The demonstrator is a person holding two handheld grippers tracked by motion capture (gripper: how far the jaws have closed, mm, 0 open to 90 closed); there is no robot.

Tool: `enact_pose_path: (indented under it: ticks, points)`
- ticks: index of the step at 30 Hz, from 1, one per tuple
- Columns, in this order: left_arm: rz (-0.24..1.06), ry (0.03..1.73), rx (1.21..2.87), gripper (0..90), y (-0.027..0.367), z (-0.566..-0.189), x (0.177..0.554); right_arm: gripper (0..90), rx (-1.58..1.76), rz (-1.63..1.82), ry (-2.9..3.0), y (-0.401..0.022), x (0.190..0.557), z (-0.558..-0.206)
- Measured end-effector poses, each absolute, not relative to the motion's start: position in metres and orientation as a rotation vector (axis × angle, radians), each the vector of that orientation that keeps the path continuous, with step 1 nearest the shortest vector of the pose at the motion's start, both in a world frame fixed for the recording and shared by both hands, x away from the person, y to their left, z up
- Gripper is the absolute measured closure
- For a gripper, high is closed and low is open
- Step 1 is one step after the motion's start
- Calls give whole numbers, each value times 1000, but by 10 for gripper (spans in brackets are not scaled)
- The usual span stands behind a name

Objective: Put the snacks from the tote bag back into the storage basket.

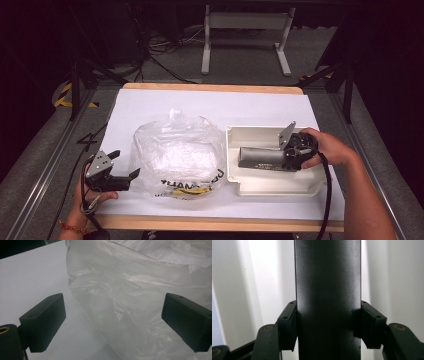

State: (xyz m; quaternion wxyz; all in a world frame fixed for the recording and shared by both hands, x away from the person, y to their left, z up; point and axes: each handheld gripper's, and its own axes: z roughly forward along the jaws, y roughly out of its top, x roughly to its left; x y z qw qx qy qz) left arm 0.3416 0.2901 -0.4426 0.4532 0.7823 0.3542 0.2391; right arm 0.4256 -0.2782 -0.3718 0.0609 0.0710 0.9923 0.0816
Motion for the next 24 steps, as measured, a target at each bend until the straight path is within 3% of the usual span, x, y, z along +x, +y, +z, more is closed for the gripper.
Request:
enact_pose_path:
  ticks: [24]
  points:
    - [588, 876, 1931, 63, 291, -443, 341, 377, 265, 313, 2922, -288, 423, -361]
